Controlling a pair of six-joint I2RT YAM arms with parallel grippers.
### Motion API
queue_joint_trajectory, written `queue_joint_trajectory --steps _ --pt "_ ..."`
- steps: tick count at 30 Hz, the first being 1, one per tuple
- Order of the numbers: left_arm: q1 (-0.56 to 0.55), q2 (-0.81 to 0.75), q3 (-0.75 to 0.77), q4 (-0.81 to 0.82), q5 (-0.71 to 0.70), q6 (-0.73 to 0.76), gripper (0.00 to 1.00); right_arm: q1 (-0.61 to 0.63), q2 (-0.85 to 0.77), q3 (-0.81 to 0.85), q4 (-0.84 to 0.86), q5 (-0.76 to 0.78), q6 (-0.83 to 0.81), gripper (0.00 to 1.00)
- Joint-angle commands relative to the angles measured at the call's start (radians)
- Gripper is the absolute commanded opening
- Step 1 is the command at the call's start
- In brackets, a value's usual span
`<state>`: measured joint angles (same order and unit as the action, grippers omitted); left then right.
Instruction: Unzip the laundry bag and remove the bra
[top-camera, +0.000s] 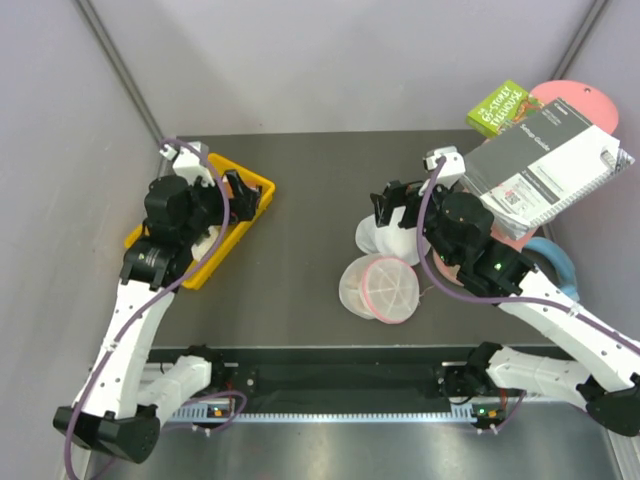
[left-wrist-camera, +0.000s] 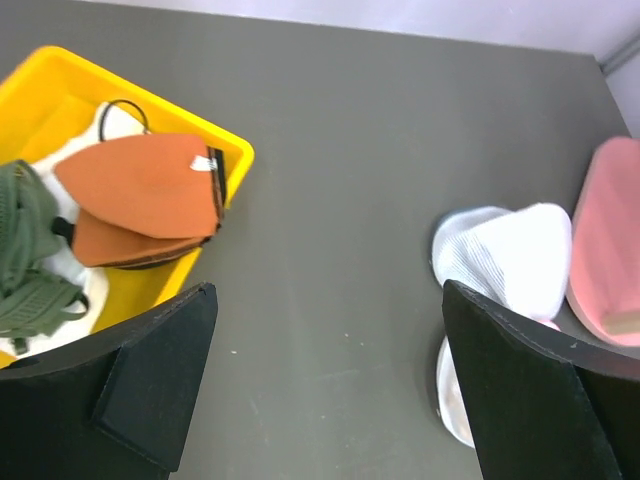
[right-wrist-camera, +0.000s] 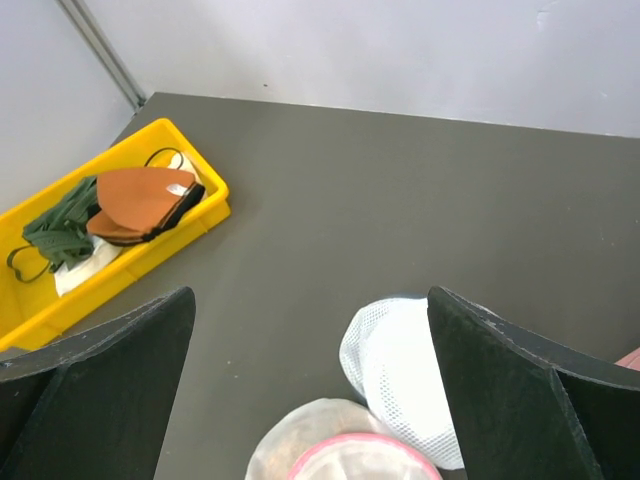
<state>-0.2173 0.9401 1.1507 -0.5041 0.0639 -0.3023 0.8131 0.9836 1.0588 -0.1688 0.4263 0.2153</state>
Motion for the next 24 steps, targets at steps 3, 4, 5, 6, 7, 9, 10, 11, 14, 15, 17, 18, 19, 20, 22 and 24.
queue_joint_trajectory --steps 3,4,5,6,7,9,10,11,14,15,17,18,19,20,22,24 --pt "-0.03 0.081 -0.048 0.093 0.126 -0.053 0.99 -0.006 -0.017 0.004 0.005 0.009 -0.008 1.0" --pt "-0.046 0.092 -0.061 0.111 0.138 -0.079 0.99 -0.006 -0.023 0.003 0.003 0.009 -0.007 1.0" --pt "-0.065 0.1 -0.097 0.154 0.145 -0.092 0.99 -0.006 -0.028 0.003 -0.004 0.011 -0.008 1.0" --pt "-0.109 0.115 -0.114 0.185 0.148 -0.104 0.99 -0.006 -0.029 0.003 -0.009 0.011 -0.008 1.0" --pt "-0.134 0.123 -0.149 0.214 0.148 -0.135 0.99 -0.005 -0.037 0.0 -0.011 0.012 -0.007 1.0" --pt "-0.212 0.156 -0.178 0.298 0.154 -0.168 0.99 -0.005 -0.043 -0.003 -0.018 0.015 -0.004 1.0" --pt "-0.238 0.17 -0.209 0.327 0.158 -0.21 0.99 -0.006 -0.049 -0.008 -0.018 0.017 0.001 1.0" --pt "-0.264 0.204 -0.226 0.399 0.174 -0.23 0.99 -0.005 -0.052 -0.011 -0.018 0.019 0.004 1.0" --pt "-0.365 0.296 -0.267 0.481 0.203 -0.32 0.99 -0.006 -0.06 -0.02 -0.018 0.025 0.013 1.0" --pt "-0.41 0.322 -0.273 0.542 0.215 -0.337 0.99 -0.005 -0.062 -0.02 -0.02 0.025 0.015 1.0" --pt "-0.448 0.399 -0.278 0.573 0.232 -0.38 0.97 -0.005 -0.063 -0.022 -0.021 0.025 0.018 1.0" --pt "-0.479 0.422 -0.276 0.587 0.228 -0.391 0.95 -0.005 -0.065 -0.022 -0.023 0.023 0.018 1.0" --pt "-0.49 0.445 -0.272 0.588 0.223 -0.403 0.93 -0.006 -0.066 -0.022 -0.023 0.025 0.019 1.0" --pt "-0.501 0.481 -0.266 0.587 0.22 -0.406 0.92 -0.006 -0.065 -0.022 -0.024 0.022 0.022 1.0" --pt "-0.521 0.514 -0.253 0.588 0.218 -0.414 0.86 -0.005 -0.066 -0.026 -0.026 0.017 0.027 1.0" --pt "-0.539 0.549 -0.249 0.592 0.208 -0.42 0.83 -0.006 -0.068 -0.032 -0.024 0.014 0.03 1.0"
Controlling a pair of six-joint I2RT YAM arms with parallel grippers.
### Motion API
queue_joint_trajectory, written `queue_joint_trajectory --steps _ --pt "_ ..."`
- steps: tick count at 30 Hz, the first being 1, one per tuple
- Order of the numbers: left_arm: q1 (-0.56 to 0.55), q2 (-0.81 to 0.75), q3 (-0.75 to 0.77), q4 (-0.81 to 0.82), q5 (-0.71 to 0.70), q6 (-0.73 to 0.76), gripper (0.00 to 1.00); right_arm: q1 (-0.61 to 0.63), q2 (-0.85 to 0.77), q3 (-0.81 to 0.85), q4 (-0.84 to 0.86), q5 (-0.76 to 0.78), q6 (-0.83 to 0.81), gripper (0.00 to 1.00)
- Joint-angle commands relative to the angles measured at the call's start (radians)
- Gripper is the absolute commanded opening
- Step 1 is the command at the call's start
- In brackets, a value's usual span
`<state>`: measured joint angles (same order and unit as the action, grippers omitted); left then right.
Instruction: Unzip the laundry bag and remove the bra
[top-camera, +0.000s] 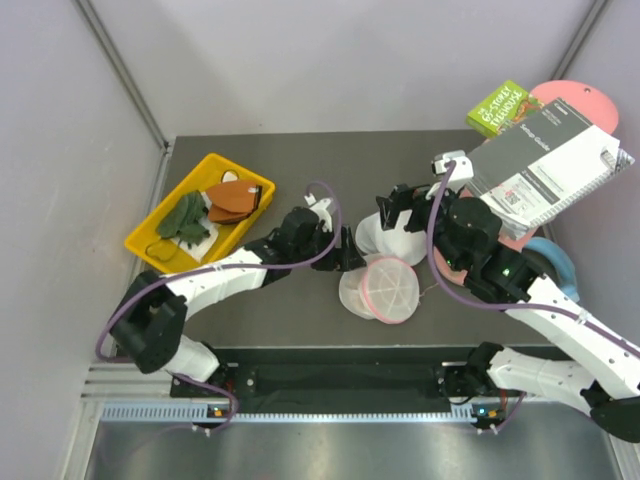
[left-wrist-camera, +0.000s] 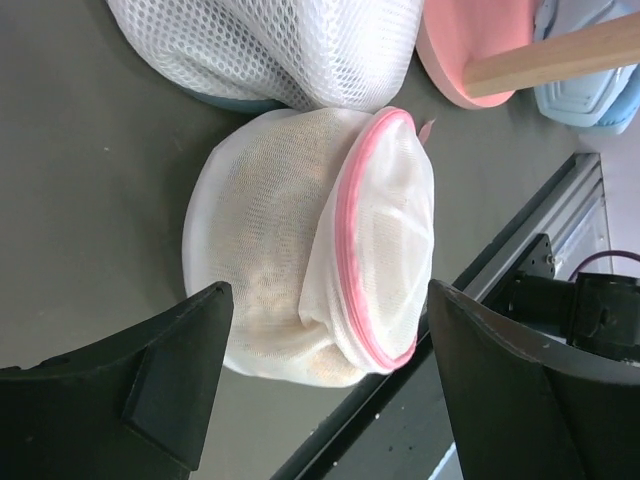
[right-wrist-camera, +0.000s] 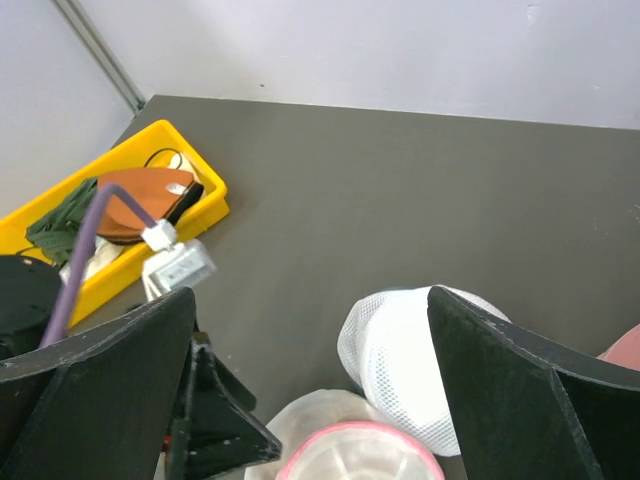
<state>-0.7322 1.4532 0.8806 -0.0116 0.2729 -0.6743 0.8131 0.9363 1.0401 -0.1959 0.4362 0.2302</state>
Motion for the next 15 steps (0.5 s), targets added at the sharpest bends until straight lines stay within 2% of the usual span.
queue_joint_trajectory --steps 1,5,10,13,15 --pt "-0.03 0.05 0.032 0.087 -0.003 -0.048 0.82 -0.006 -0.022 -0.015 0.004 0.004 0.017 1.0" --pt "-0.056 0.117 0.06 0.062 0.038 -0.059 0.75 -0.005 -0.025 -0.022 0.001 0.001 0.015 1.0" --pt "-0.081 0.145 0.034 0.148 0.068 -0.122 0.73 -0.005 -0.028 -0.026 0.0 0.004 0.015 1.0" --pt "-0.09 0.168 0.027 0.193 0.089 -0.146 0.68 -0.006 -0.031 -0.026 -0.004 0.004 0.015 1.0" --pt "-0.093 0.191 0.026 0.223 0.118 -0.163 0.57 -0.006 -0.033 -0.028 -0.008 0.006 0.015 1.0"
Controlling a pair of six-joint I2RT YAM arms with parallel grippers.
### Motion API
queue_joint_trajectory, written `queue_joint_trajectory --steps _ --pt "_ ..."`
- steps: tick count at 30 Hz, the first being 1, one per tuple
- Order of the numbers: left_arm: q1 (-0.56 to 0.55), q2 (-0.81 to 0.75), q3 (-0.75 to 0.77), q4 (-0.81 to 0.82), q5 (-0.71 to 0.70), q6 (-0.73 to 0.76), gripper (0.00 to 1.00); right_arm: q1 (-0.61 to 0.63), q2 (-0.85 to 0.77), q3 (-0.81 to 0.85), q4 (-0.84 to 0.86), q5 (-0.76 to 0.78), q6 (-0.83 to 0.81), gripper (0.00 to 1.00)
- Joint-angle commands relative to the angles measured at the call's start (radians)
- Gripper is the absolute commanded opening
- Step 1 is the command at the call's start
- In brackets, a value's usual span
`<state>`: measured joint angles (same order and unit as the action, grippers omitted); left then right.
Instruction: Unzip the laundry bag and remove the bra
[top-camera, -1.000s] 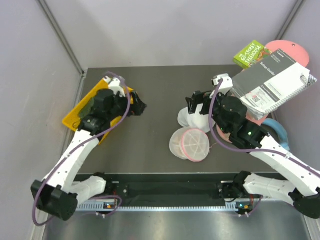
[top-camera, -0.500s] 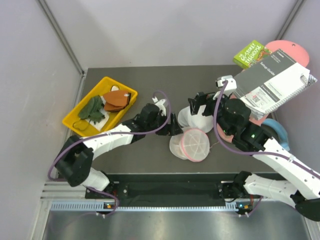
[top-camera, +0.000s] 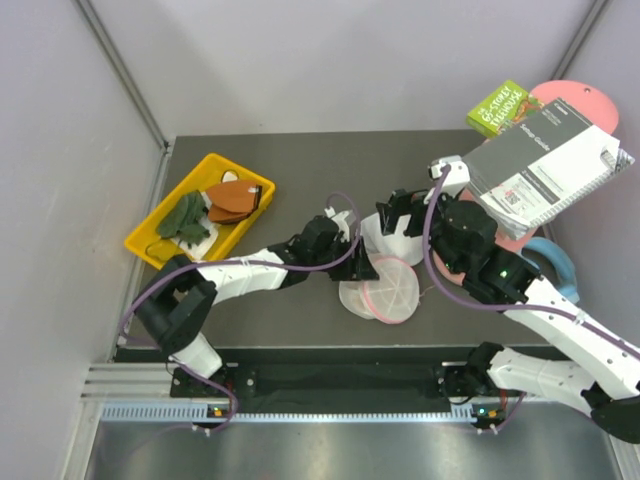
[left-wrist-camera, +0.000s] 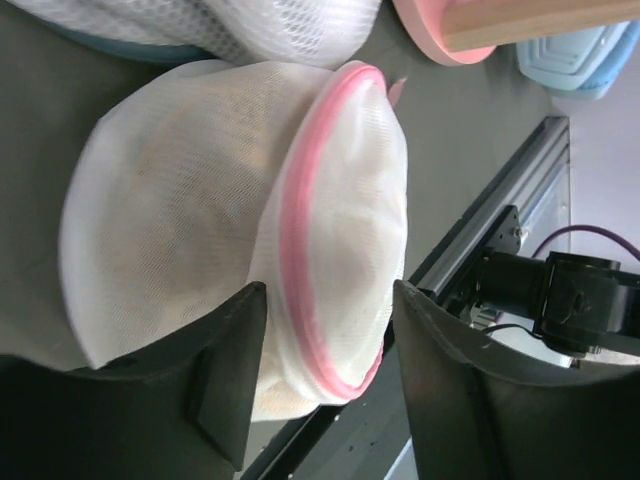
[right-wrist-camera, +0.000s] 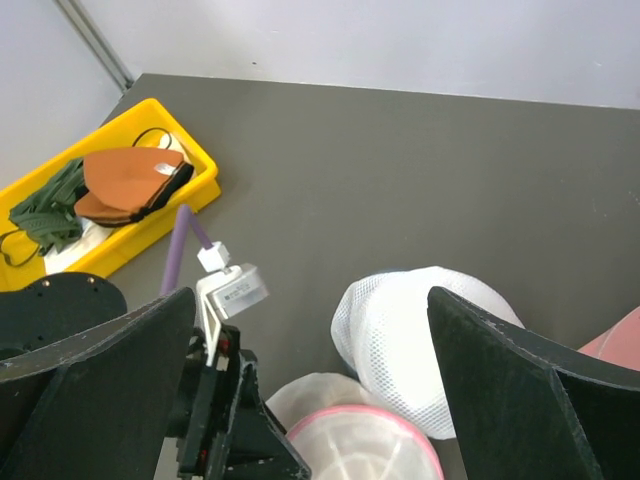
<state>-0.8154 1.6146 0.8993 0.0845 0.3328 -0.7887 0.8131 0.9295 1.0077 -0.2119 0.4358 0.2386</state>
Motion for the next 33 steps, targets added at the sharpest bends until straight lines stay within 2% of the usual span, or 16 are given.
queue_joint_trajectory --steps 1,2,3,6,10,15,19,25,29,33 --pt "-0.01 0.037 0.004 0.141 0.069 -0.056 0.49 -0.006 -0.029 0.003 0.006 0.006 0.008 1.0" --pt "-0.01 0.05 0.003 0.155 0.089 -0.063 0.31 -0.006 -0.029 0.003 0.005 0.006 0.008 1.0" --pt "-0.01 0.051 0.001 0.161 0.089 -0.067 0.2 -0.006 -0.032 0.002 0.003 0.007 0.007 1.0" --pt "-0.004 0.038 -0.005 0.15 0.072 -0.067 0.0 -0.005 -0.034 0.002 -0.003 0.014 0.005 1.0" --pt "0.03 -0.039 -0.029 0.109 0.045 -0.046 0.0 -0.005 -0.031 0.002 -0.007 0.006 0.001 1.0" --pt "0.145 -0.145 -0.114 0.084 0.089 -0.041 0.0 -0.005 -0.005 0.005 -0.003 -0.035 -0.018 1.0" --pt "0.293 -0.247 -0.178 0.055 0.179 -0.029 0.0 -0.003 0.037 0.011 0.005 -0.132 -0.041 1.0" --pt "0.456 -0.323 -0.214 -0.043 0.276 0.052 0.0 0.018 0.135 0.009 0.022 -0.282 -0.114 1.0" --pt "0.515 -0.352 -0.209 -0.049 0.427 0.074 0.0 0.026 0.183 -0.014 0.026 -0.293 -0.143 0.98" --pt "0.539 -0.357 -0.134 -0.132 0.553 0.153 0.0 0.024 0.181 -0.073 0.095 -0.264 -0.145 0.99"
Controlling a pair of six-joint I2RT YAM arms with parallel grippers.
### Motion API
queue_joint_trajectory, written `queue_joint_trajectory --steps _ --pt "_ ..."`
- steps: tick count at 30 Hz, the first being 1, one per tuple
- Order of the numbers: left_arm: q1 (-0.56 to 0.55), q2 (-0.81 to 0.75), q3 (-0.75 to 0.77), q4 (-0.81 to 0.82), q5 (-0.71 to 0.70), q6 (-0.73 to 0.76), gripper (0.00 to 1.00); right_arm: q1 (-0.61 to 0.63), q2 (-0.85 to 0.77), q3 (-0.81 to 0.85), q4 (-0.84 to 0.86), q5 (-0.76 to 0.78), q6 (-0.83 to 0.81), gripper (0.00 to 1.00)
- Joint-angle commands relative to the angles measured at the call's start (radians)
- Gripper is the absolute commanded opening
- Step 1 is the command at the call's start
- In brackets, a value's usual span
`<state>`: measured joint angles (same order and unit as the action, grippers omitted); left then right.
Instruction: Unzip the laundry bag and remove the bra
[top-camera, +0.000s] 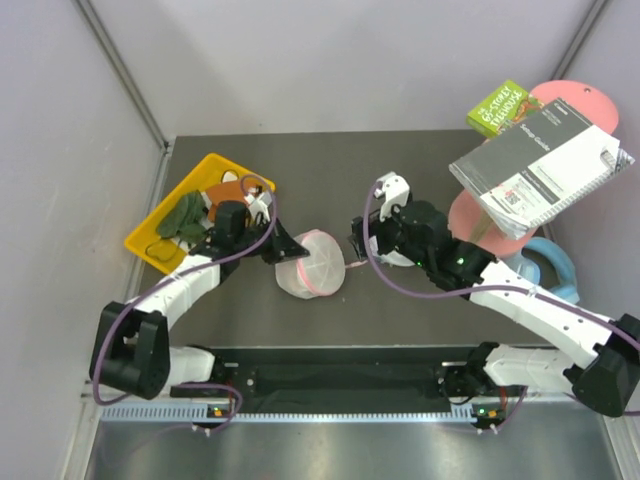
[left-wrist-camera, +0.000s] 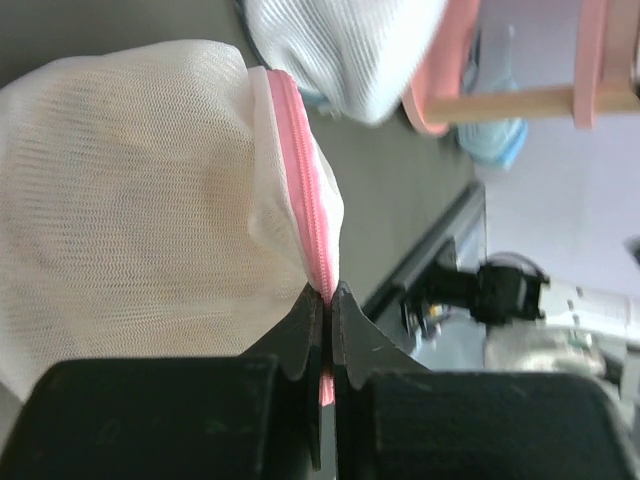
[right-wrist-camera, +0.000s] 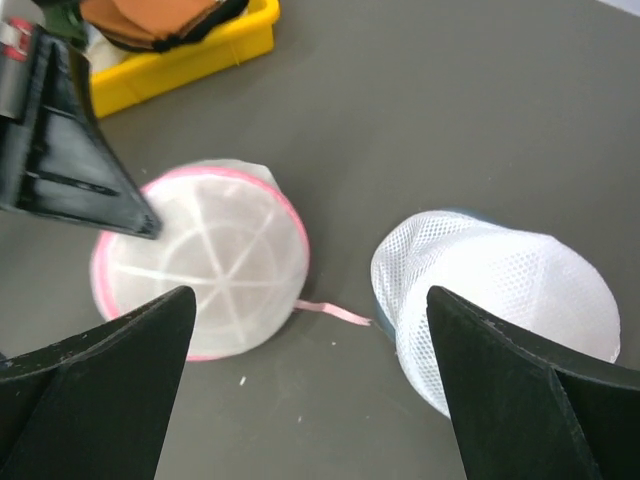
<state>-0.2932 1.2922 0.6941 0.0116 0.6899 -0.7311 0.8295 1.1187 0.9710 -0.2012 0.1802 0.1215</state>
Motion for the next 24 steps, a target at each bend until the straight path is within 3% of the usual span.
queue_joint_trajectory --steps 1,5,8,9,10,14,17,24 --pt "0.016 -0.022 0.087 -0.106 0.227 0.123 0.0 0.01 -0.01 -0.046 0.095 -0.007 -0.028 0.99" --pt "0.016 0.064 0.157 -0.251 0.318 0.306 0.0 0.007 -0.017 -0.087 0.154 -0.048 -0.034 1.0" --pt "0.019 0.145 0.217 -0.355 0.257 0.387 0.04 0.003 0.001 -0.086 0.167 -0.062 -0.033 1.0" --pt "0.02 0.171 0.231 -0.38 0.214 0.398 0.12 0.002 0.012 -0.083 0.161 -0.062 -0.031 1.0" --pt "0.022 0.177 0.243 -0.4 0.091 0.403 0.36 0.002 0.012 -0.081 0.158 -0.062 -0.029 1.0" --pt "0.022 0.151 0.269 -0.463 -0.165 0.388 0.79 0.002 -0.006 -0.084 0.154 -0.064 -0.025 1.0" --pt "0.019 0.044 0.231 -0.44 -0.315 0.305 0.87 0.0 -0.023 -0.094 0.149 -0.051 -0.02 1.0" --pt "-0.078 -0.293 0.058 -0.406 -0.601 0.086 0.85 0.002 -0.004 -0.091 0.144 -0.021 0.012 1.0"
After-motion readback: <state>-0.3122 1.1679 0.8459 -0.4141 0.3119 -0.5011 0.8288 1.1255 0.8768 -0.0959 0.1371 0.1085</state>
